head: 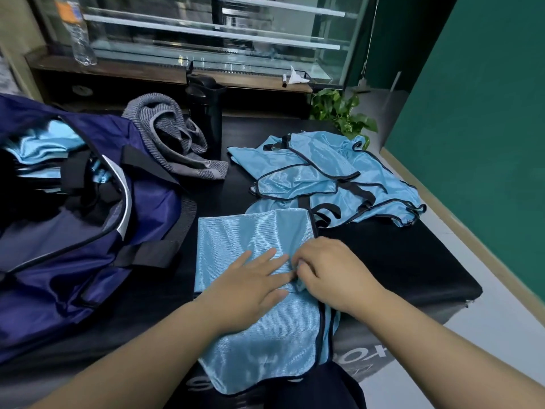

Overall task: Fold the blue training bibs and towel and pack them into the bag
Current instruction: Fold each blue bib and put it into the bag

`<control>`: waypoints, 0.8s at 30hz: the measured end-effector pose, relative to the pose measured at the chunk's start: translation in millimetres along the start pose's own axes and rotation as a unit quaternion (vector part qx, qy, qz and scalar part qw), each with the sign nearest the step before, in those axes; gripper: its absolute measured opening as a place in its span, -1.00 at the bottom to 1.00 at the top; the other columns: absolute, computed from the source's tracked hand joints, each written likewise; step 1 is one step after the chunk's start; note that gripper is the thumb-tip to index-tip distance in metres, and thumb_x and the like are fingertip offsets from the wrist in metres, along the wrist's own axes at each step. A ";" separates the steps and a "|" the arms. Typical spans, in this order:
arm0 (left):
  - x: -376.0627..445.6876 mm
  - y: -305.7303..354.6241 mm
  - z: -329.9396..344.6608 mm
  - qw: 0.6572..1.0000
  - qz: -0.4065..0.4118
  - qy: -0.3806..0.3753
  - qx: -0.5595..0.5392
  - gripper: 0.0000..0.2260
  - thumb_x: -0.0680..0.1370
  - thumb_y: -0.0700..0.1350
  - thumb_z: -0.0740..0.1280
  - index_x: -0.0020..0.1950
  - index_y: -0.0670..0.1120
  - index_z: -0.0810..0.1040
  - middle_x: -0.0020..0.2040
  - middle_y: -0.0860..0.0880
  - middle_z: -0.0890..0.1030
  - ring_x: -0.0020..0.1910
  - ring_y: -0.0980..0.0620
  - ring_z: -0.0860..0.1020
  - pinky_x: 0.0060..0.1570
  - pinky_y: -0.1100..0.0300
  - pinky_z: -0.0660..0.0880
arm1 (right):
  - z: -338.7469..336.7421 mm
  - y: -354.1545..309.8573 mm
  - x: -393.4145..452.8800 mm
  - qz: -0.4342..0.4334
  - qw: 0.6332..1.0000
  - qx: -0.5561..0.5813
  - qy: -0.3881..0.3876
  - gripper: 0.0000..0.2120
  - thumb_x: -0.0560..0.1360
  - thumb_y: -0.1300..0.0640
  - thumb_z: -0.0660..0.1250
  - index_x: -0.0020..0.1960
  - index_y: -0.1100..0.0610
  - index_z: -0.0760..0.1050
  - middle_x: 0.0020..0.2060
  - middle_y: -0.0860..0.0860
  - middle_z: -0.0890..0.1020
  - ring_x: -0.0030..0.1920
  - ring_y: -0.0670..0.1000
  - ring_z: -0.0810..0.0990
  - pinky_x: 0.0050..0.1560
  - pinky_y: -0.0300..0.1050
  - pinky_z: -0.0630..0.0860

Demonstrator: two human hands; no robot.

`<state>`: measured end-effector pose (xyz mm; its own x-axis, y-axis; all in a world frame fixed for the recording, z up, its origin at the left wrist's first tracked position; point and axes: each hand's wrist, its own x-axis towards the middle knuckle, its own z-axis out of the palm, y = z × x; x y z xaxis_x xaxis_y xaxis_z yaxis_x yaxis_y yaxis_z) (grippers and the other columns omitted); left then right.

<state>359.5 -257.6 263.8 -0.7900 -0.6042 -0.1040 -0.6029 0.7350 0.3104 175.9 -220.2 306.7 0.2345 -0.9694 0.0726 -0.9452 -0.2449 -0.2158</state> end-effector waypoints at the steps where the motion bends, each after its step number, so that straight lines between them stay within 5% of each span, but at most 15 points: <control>1: 0.9 -1.2 -1.7 0.999 0.004 0.003 -0.039 -0.58 0.65 0.13 -0.06 0.53 0.19 0.09 0.54 0.21 -0.11 0.50 0.22 -0.25 0.47 0.17 -0.30 | 3.6 1.1 4.0 0.014 1.000 -0.016 -0.010 -0.65 0.56 -0.01 0.01 -0.20 0.11 0.47 -0.24 -0.03 0.51 -0.14 0.00 0.43 -0.06 -0.11 0.30; 5: 7.0 -17.5 -19.4 0.967 -0.058 0.097 -0.230 -0.65 0.66 -0.08 0.11 0.46 0.01 0.33 0.51 0.13 0.15 0.50 0.22 -0.06 0.39 0.38 -0.14 | 0.8 -1.0 32.8 0.086 0.996 0.016 0.002 -0.72 0.60 0.04 0.17 -0.22 0.16 0.42 -0.24 0.06 0.53 -0.18 0.06 0.47 -0.22 -0.08 0.33; 8: 15.4 -50.1 -39.4 0.977 -0.135 0.149 -0.075 -0.65 0.63 -0.19 0.14 0.43 -0.07 0.36 0.45 -0.05 0.32 0.47 -0.02 0.21 0.41 0.21 0.08 | -6.2 0.7 60.5 0.054 0.997 -0.035 0.039 -0.86 0.57 0.15 0.21 0.07 0.16 0.47 0.04 0.07 0.51 0.09 0.09 0.42 -0.01 -0.08 0.33; 13: 28.9 -95.7 -68.0 0.963 -0.259 0.062 0.029 -0.58 0.59 -0.04 0.27 0.43 -0.03 0.33 0.35 -0.08 0.40 0.35 -0.12 0.35 0.32 0.01 0.32 | -28.1 12.4 101.9 0.120 0.979 -0.093 -0.135 -0.53 0.50 0.18 0.27 0.39 0.05 0.29 0.28 0.05 0.46 0.32 0.11 0.36 0.36 0.07 0.20; 16: 36.5 -110.4 -74.1 0.968 -0.249 0.020 -0.002 -0.76 0.51 -0.02 0.39 0.14 0.00 0.47 0.06 -0.02 0.46 0.12 -0.06 0.45 0.21 0.04 0.39 | -37.1 19.7 112.7 0.133 0.967 -0.079 -0.200 -0.53 0.45 0.07 0.40 0.33 0.09 0.41 0.23 0.06 0.54 0.22 0.11 0.50 0.21 -0.04 0.43; 19: 42.0 -117.1 -75.3 0.970 -0.243 -0.008 -0.015 -0.80 0.49 -0.02 0.41 -0.09 0.07 0.37 -0.03 0.01 0.47 -0.02 -0.02 0.43 0.14 0.05 0.42 | -50.7 29.9 112.7 0.134 0.958 -0.062 -0.244 -0.49 0.44 0.02 0.46 0.33 0.09 0.43 0.23 0.03 0.53 0.20 0.08 0.51 0.18 -0.08 0.44; 24: 43.0 -122.3 -66.9 0.963 -0.265 -0.029 -0.034 -0.84 0.53 -0.02 0.34 -0.05 0.08 0.35 -0.09 0.05 0.36 0.04 -0.04 0.34 0.21 0.06 0.34 | -48.6 55.7 99.3 0.147 0.963 -0.018 -0.226 -0.50 0.43 -0.03 0.47 0.29 0.07 0.42 0.20 0.00 0.50 0.16 0.03 0.48 0.07 -0.13 0.35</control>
<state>406.7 -394.1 284.6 -0.3787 -0.8693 -0.3176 -0.9164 0.3042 0.2601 135.5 -329.2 349.2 0.0228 -0.9073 -0.4198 -0.9912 0.0341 -0.1275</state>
